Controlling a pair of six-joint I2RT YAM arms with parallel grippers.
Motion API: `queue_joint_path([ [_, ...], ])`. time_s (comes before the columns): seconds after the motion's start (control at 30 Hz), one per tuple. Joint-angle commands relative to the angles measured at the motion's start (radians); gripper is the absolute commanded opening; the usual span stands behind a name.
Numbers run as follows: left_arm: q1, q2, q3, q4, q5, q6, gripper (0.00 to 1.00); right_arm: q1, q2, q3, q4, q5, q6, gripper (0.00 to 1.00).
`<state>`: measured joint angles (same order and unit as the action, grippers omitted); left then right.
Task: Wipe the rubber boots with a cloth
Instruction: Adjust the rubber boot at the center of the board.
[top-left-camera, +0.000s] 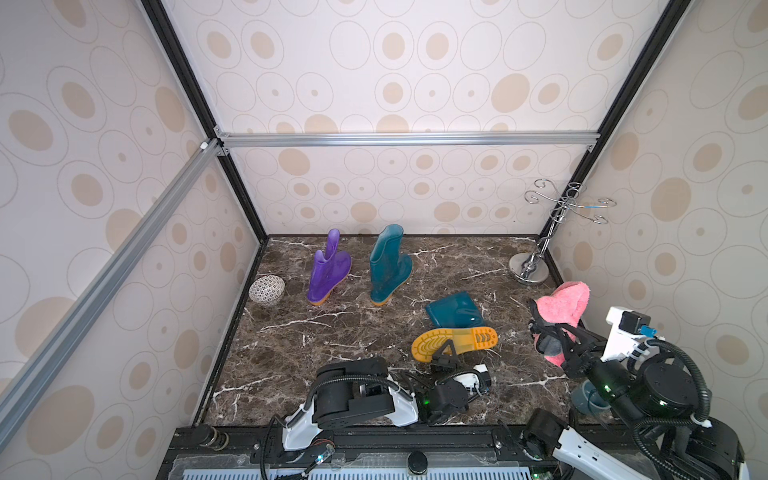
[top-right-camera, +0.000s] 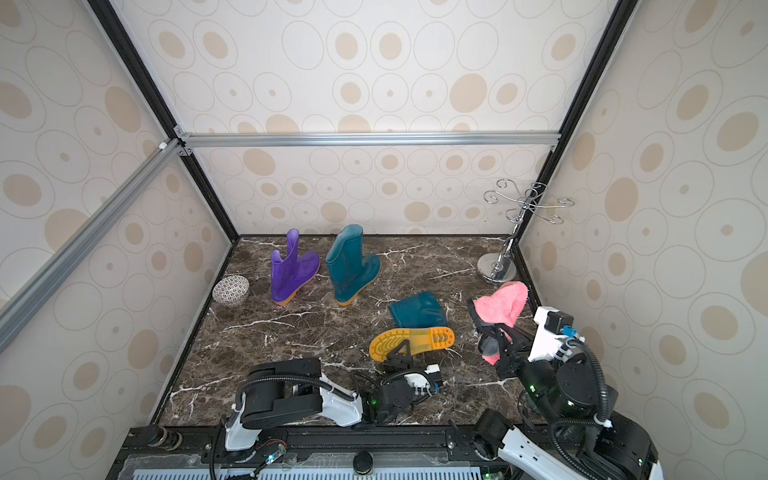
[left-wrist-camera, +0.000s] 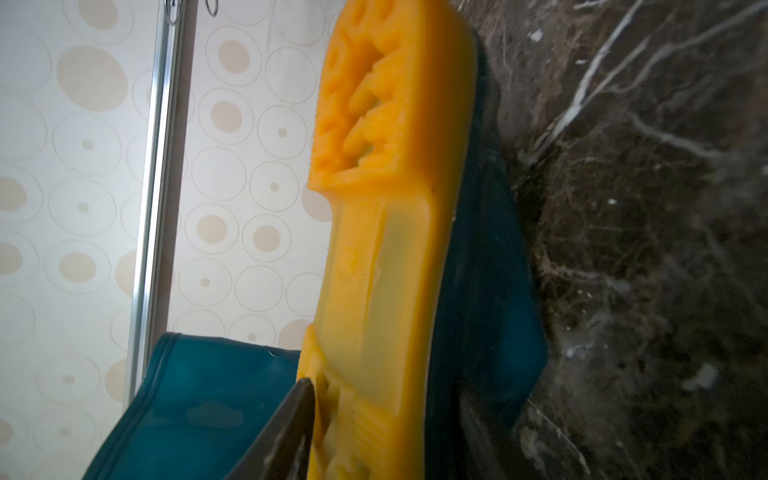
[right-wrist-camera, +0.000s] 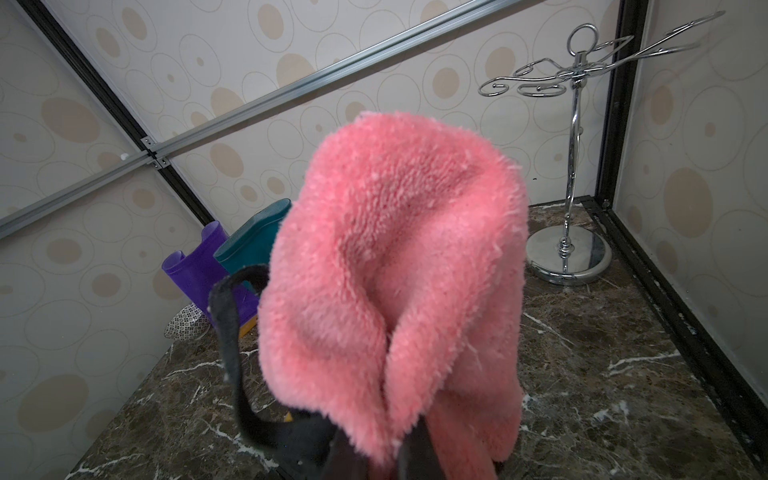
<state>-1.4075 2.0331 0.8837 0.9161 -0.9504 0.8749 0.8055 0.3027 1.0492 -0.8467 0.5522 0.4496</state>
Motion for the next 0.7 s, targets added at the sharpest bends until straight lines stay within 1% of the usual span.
queue_joint_path([
  [0.0,-0.004,-0.082,0.01,-0.149,0.018,-0.126,0.64,-0.003,0.033,0.012,-0.022,-0.001,0.034,0.0],
  [0.07,-0.015,-0.11,0.009,-0.206,0.024,-0.164,0.7,-0.004,0.055,0.015,-0.049,0.0,0.047,0.0],
  [0.13,-0.025,-0.144,0.011,-0.3,0.058,-0.225,0.77,-0.004,0.08,0.016,-0.072,-0.001,0.068,0.0],
  [0.2,-0.033,-0.177,0.015,-0.389,0.095,-0.293,0.8,-0.003,0.106,0.013,-0.091,-0.008,0.086,0.0],
  [0.23,-0.033,-0.199,0.017,-0.448,0.126,-0.333,0.88,-0.004,0.121,0.013,-0.101,-0.013,0.1,0.0],
  [0.27,-0.033,-0.214,0.016,-0.492,0.154,-0.364,0.92,-0.003,0.132,0.012,-0.105,-0.022,0.11,0.0],
  [0.3,-0.034,-0.225,0.013,-0.524,0.173,-0.388,0.94,-0.004,0.144,0.009,-0.106,-0.031,0.117,0.0],
  [0.37,-0.033,-0.242,0.012,-0.608,0.24,-0.44,0.94,-0.003,0.174,0.003,-0.113,-0.055,0.133,0.0],
  [0.5,-0.033,-0.281,-0.02,-0.688,0.301,-0.5,0.96,-0.003,0.243,-0.005,-0.121,-0.106,0.152,0.0],
  [0.67,-0.033,-0.326,-0.012,-0.816,0.381,-0.566,0.98,-0.003,0.292,-0.016,-0.107,-0.135,0.163,0.0],
])
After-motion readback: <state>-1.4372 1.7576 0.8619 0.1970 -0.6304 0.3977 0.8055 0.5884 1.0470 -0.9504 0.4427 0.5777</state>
